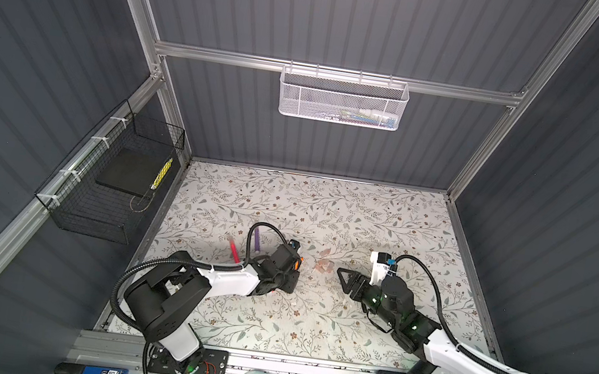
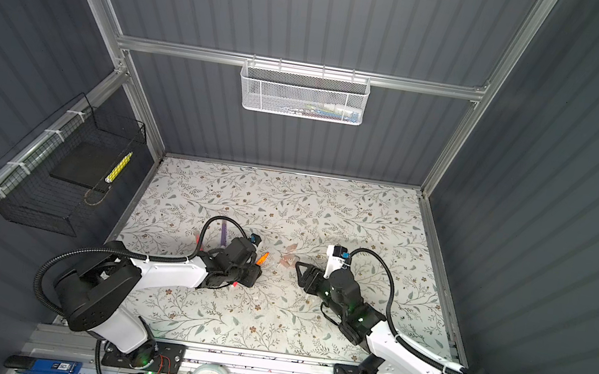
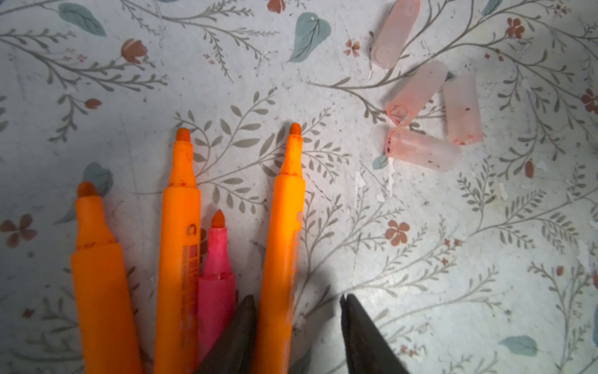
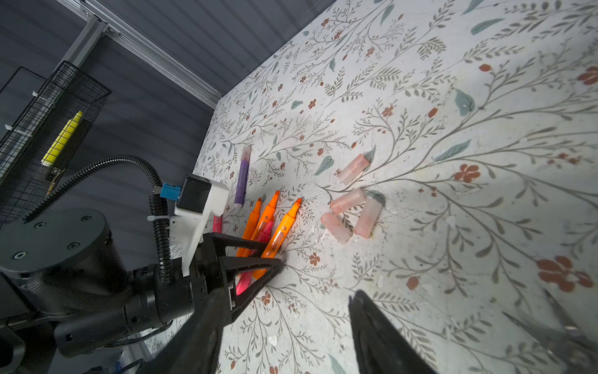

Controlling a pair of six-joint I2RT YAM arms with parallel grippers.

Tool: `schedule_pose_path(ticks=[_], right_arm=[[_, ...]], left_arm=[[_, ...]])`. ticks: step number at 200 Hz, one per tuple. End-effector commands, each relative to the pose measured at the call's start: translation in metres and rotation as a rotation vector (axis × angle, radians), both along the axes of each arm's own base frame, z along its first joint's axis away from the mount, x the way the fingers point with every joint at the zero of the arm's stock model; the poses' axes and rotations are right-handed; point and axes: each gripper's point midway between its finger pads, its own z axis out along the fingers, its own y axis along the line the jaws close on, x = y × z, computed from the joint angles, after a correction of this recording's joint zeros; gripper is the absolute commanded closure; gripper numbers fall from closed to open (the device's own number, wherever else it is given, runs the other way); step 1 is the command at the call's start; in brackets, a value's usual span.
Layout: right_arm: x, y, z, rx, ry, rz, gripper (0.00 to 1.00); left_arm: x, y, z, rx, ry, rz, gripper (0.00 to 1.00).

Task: Insert pens into pen caps
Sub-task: Pick up a pen from the center of the table.

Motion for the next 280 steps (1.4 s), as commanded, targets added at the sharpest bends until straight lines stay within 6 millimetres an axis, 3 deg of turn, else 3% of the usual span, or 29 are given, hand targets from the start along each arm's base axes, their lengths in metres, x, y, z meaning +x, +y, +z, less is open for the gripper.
schedule_pose_path(ticks=[1,67,96,145,205,249,280], right_arm=[[0.0,-0.003,-0.001,-0.007,-0.007,-0.01,0.37],[-0.002,-0.006,0.002,-0.002,-0.012,-0.016,0.37],[-0.003,-0.01,0.004,0.022,-0.024,-0.032,0.37],[-0.006,-0.019,0.016,0.084,-0.087,-0.06,0.41],[-0.015,-0.02,0.043,0.168,-0.185,-0.045,0.42],[-0.028,0.009,0.07,0.205,-0.261,0.038,0.41],[-0.032,0.034,0.073,0.224,-0.275,0.087,0.39]], left_arm=[[-0.004,0.0,-0.009,0.024,0.017,-0.012,0.56],[-0.011,0.018,-0.028,0.095,0.044,0.025,0.7],[-0.01,0.014,-0.022,0.074,0.033,0.021,0.8],[-0.003,-0.004,0.012,-0.018,-0.024,-0.024,0.82],[-0.003,-0.019,0.084,-0.178,-0.15,-0.092,0.83],[-0.014,-0.022,0.112,-0.27,-0.188,-0.136,0.84],[-0.022,-0.023,0.119,-0.331,-0.218,-0.165,0.85]])
